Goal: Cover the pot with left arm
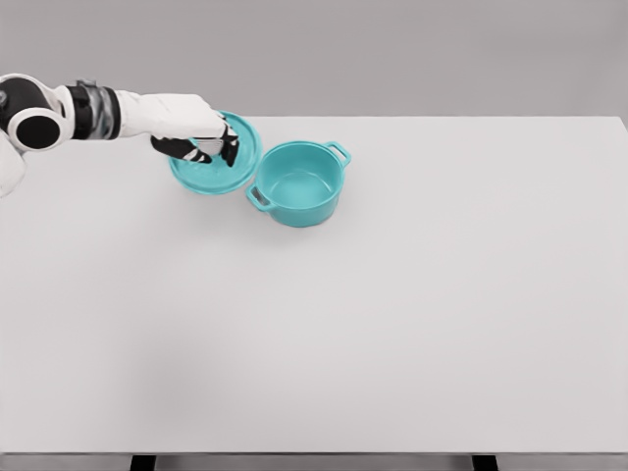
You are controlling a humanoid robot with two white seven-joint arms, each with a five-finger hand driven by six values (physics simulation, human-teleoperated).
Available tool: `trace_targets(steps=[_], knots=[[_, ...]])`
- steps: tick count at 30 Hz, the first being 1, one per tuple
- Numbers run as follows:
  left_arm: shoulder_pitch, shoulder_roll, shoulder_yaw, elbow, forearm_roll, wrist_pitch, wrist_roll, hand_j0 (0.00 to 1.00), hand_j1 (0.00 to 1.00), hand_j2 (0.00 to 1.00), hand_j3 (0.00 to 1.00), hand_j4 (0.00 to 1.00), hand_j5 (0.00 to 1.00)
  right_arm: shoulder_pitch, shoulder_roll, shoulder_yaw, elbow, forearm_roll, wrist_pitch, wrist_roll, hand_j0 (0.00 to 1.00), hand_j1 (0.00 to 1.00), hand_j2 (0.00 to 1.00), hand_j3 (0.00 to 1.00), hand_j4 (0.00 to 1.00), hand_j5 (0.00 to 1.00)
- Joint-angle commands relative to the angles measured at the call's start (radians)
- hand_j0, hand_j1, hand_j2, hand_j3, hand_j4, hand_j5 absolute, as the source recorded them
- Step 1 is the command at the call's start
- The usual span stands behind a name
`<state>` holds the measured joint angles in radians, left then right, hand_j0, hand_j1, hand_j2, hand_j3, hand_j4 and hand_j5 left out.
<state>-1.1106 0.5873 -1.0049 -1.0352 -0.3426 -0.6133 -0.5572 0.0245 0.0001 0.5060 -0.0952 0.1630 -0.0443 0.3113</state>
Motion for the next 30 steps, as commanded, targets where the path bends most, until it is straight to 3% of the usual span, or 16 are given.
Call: trace_targets(steps=[1,14,30], knots=[[0.0,-0.012,0.002,0.0,0.005,0.002,0.0,0.49,0.49,0.49,0.49,0.49,0.49,0.0,0.0,0.0,0.0,0.0,0.0,0.0,1.0,1.0,1.0,1.0,1.0,1.0],[-0.008,-0.164,0.0,0.014,-0.002,0.009,-0.007,0.5,0.5,0.5,0.5,0.5,0.5,0.0,0.0,0.0,-0.001,0.0,0.0,0.0,1.0,1.0,1.0,1.0,1.0,1.0],[-0.011,-0.238,-0.017,0.072,-0.007,0.061,-0.02,0.55,0.55,0.55,0.55,0.55,0.55,0.0,0.0,0.0,0.0,0.0,0.0,0.0,1.0,1.0,1.0,1.0,1.0,1.0]])
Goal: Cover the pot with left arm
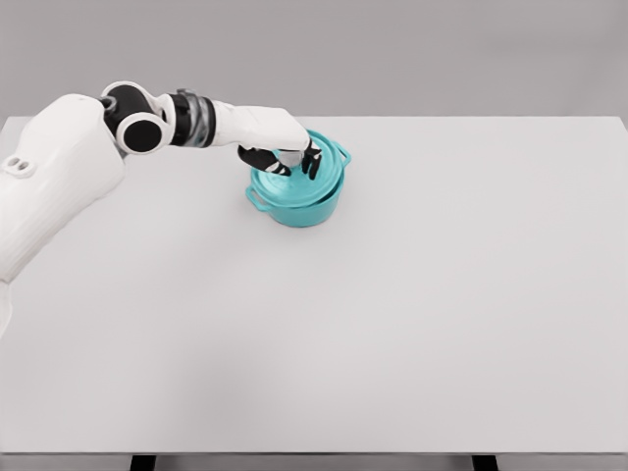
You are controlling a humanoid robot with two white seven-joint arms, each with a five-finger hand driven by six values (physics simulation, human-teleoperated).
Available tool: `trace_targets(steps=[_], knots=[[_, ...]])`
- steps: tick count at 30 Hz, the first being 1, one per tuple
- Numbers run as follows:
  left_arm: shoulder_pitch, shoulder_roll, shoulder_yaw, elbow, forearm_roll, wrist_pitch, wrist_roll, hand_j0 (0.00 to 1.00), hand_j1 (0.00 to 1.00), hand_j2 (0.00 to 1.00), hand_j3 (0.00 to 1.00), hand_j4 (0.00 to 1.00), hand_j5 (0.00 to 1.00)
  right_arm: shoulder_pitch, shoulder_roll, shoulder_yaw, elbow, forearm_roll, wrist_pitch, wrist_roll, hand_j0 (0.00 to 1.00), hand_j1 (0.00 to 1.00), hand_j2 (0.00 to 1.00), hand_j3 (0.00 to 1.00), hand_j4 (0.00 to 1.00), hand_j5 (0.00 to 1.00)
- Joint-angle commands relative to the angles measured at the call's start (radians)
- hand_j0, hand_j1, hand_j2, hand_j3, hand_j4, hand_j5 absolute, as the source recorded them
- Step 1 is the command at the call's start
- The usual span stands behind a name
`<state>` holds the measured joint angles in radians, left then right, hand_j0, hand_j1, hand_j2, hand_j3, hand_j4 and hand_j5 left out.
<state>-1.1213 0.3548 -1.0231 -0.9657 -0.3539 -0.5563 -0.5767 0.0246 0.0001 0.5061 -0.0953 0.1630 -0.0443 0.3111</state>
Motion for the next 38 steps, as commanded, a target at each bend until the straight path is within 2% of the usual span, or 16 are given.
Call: trace_targets(steps=[1,9,19,22,23,24,26,32,38], knots=[[0.0,-0.007,0.001,0.013,0.004,0.004,0.0,0.56,0.56,0.56,0.56,0.56,0.56,0.0,0.0,0.0,0.0,0.0,0.0,0.0,1.0,1.0,1.0,1.0,1.0,1.0],[0.0,-0.013,0.001,0.035,0.004,0.004,0.0,0.73,0.73,0.73,0.73,0.73,0.73,0.0,0.0,0.0,0.0,0.0,0.0,0.0,1.0,1.0,1.0,1.0,1.0,1.0],[0.0,-0.013,0.003,0.035,0.004,0.004,0.001,0.78,0.78,0.78,0.78,0.78,0.78,0.0,0.0,0.0,0.0,0.0,0.0,0.0,1.0,1.0,1.0,1.0,1.0,1.0],[-0.002,-0.01,0.003,0.033,0.006,0.003,0.001,0.87,0.87,0.87,0.87,0.87,0.87,0.0,0.0,0.0,0.0,0.0,0.0,0.0,1.0,1.0,1.0,1.0,1.0,1.0],[-0.012,-0.007,0.004,0.03,0.006,0.001,0.003,0.93,0.93,0.93,0.93,0.93,0.93,0.0,0.0,0.0,0.0,0.0,0.0,0.0,1.0,1.0,1.0,1.0,1.0,1.0],[-0.02,0.003,0.004,0.024,0.007,-0.01,0.003,1.0,1.0,1.0,1.0,1.0,1.0,0.0,0.0,0.0,0.0,0.0,0.0,0.0,1.0,1.0,1.0,1.0,1.0,1.0],[-0.04,0.029,0.004,0.021,0.012,-0.017,0.005,1.0,1.0,1.0,1.0,1.0,1.0,0.0,0.0,0.0,0.0,0.0,0.0,0.0,1.0,1.0,1.0,1.0,1.0,1.0],[-0.04,0.282,0.018,0.033,0.012,-0.055,0.011,1.0,1.0,1.0,1.0,1.0,1.0,0.0,0.0,0.0,0.0,0.0,0.0,0.0,1.0,1.0,1.0,1.0,1.0,1.0],[-0.003,0.282,0.018,0.064,0.009,-0.055,0.012,1.0,1.0,1.0,1.0,1.0,1.0,0.0,0.0,0.0,0.0,0.0,0.0,0.0,1.0,1.0,1.0,1.0,1.0,1.0]])
